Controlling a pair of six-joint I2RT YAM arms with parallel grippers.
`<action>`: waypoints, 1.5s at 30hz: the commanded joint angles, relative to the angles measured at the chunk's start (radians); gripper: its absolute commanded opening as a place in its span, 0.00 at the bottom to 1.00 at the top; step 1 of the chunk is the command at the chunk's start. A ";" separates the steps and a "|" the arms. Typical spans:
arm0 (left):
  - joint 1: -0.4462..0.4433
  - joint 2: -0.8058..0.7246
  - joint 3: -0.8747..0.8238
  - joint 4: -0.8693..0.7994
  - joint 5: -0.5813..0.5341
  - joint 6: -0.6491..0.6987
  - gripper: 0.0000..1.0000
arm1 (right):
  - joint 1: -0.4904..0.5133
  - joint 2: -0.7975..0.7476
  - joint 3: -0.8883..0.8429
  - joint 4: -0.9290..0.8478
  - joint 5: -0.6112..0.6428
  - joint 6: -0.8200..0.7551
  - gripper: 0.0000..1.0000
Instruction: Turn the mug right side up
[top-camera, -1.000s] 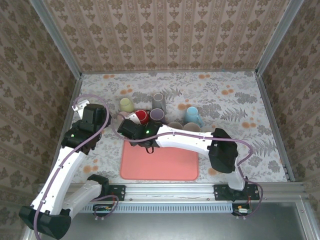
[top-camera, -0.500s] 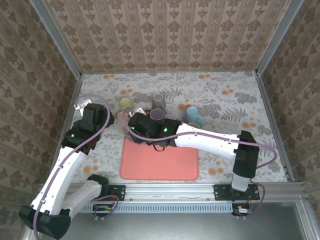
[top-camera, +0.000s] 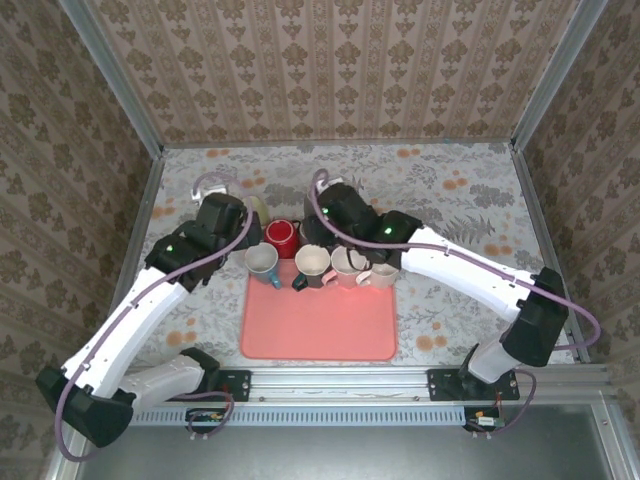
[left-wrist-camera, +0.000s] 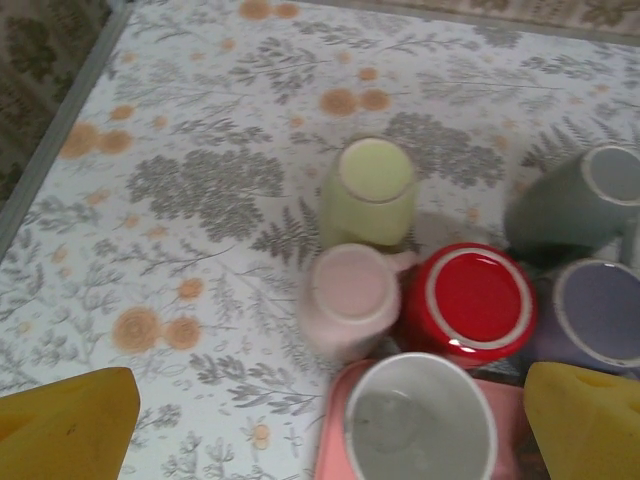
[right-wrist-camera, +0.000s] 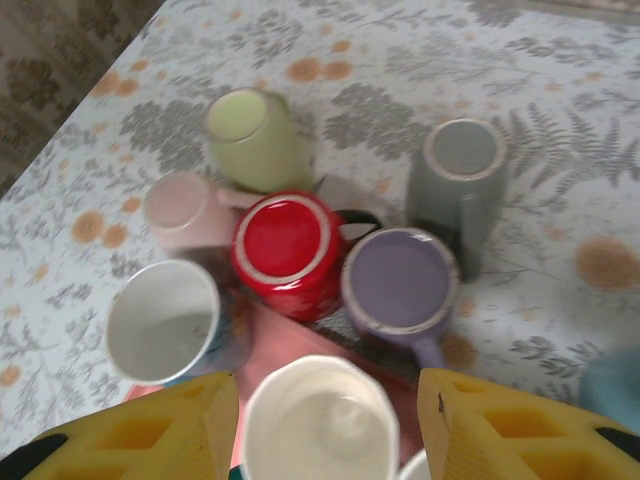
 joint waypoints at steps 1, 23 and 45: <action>-0.032 0.044 0.071 -0.031 0.028 0.068 1.00 | -0.055 -0.053 -0.031 -0.005 -0.018 -0.008 0.53; 0.000 0.018 0.005 0.156 0.227 0.035 1.00 | -0.338 0.295 0.385 -0.610 -0.148 -0.355 0.98; 0.043 -0.010 -0.061 0.269 0.478 0.028 0.99 | -0.489 0.567 0.353 -0.623 -0.233 -0.408 0.95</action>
